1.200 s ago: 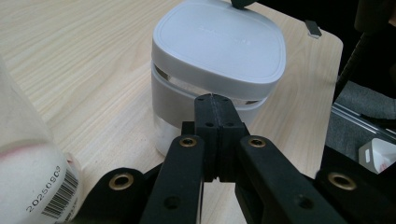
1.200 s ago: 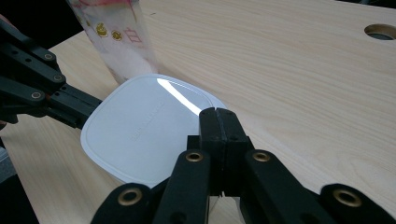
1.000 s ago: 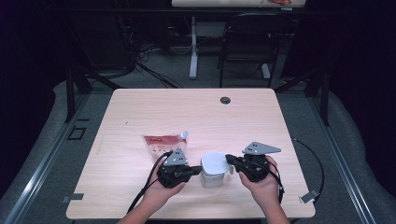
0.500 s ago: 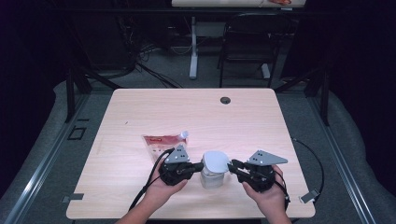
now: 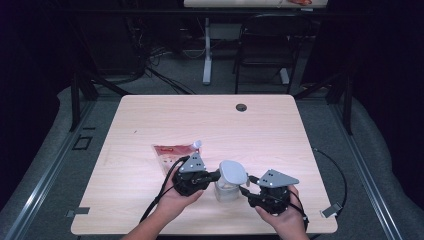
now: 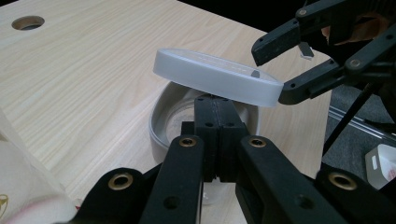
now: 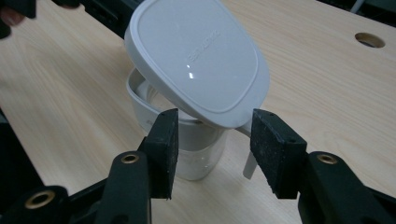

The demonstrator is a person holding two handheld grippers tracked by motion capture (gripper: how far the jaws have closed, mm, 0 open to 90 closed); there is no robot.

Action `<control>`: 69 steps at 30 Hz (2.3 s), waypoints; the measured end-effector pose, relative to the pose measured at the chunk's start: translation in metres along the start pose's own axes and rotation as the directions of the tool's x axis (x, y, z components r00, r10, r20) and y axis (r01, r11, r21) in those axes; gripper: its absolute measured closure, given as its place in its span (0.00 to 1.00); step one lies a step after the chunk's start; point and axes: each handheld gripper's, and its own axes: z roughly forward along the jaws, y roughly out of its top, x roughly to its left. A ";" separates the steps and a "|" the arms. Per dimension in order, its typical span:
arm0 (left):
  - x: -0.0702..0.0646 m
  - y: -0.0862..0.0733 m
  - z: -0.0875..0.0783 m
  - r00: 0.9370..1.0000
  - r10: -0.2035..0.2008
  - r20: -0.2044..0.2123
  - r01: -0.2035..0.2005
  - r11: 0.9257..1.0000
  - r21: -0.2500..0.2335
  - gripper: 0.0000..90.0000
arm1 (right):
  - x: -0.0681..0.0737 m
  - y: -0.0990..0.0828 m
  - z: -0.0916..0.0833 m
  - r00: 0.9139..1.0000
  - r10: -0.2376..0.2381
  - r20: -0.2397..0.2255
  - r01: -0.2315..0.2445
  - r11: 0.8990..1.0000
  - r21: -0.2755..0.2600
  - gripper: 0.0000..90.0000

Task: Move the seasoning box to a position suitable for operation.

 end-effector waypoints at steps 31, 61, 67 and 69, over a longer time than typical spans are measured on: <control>0.010 -0.017 -0.017 0.999 -0.028 -0.039 0.029 1.000 0.005 0.95 | 0.003 -0.002 0.003 0.999 0.016 0.033 -0.014 0.998 -0.058 0.61; 0.052 -0.088 -0.093 0.963 -0.159 -0.216 0.158 0.987 -0.021 0.87 | -0.011 -0.023 0.003 0.994 0.099 0.055 -0.098 0.995 -0.033 0.63; 0.061 -0.097 -0.101 0.953 -0.177 -0.247 0.174 0.984 -0.031 0.86 | -0.017 -0.030 0.017 0.991 0.115 0.066 -0.115 0.993 -0.003 0.63; 0.062 -0.100 -0.103 0.949 -0.194 -0.249 0.190 0.981 -0.040 0.85 | -0.017 -0.030 0.022 0.992 0.103 0.076 -0.104 0.995 0.006 0.64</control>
